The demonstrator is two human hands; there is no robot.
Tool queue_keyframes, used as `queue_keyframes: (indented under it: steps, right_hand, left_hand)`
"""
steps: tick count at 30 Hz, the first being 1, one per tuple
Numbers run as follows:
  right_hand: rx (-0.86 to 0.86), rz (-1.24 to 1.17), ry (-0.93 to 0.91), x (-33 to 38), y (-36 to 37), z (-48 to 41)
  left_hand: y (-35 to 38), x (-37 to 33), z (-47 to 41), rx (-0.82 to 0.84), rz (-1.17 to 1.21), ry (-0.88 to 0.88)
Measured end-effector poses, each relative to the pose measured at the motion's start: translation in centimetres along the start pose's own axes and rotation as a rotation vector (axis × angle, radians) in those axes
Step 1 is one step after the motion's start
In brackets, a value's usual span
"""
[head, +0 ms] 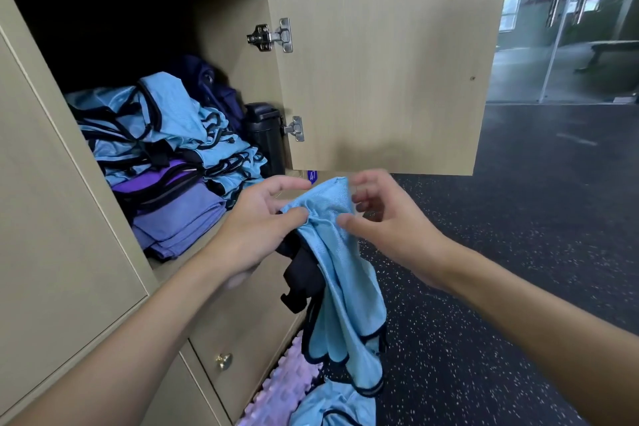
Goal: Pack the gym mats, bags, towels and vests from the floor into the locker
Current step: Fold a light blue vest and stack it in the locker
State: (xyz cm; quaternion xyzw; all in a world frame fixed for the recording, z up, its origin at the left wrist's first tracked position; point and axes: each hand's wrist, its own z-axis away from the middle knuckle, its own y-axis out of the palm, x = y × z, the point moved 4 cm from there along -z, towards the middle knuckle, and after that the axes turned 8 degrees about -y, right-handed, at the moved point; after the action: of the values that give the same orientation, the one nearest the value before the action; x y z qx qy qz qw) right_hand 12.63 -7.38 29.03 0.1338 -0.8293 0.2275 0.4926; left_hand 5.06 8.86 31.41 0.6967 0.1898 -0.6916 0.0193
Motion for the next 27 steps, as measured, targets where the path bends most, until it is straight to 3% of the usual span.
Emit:
queue_keyframes:
  steps: [4,9,13,17,20,24,27]
  right_hand:
    - [0.11,-0.12,0.123,-0.6,0.5,0.4]
    - [-0.095,-0.109,0.086,0.2,0.3,0.4]
    - [-0.236,-0.107,0.091,0.5,-0.6,0.4]
    - [-0.299,-0.138,0.114,0.2,-1.2,0.1]
    - [-0.214,-0.165,0.13,-0.1,-1.3,0.0]
    - [0.026,-0.22,0.131,-0.3,0.2,0.8]
    - [0.061,-0.208,0.111,-0.5,1.0,1.1]
  left_hand:
    - [0.0,-0.8,0.3,0.063,0.072,0.029]
    - [0.4,0.6,-0.1,-0.054,0.062,-0.009]
    - [2.4,2.6,0.4,0.008,-0.019,-0.037]
    - [2.9,3.0,0.4,-0.041,0.096,0.012]
    - [2.5,2.3,0.0,-0.084,0.269,0.041]
    - [1.4,1.4,-0.3,-0.176,0.382,0.084]
    - [1.1,1.6,-0.4,-0.252,0.403,0.077]
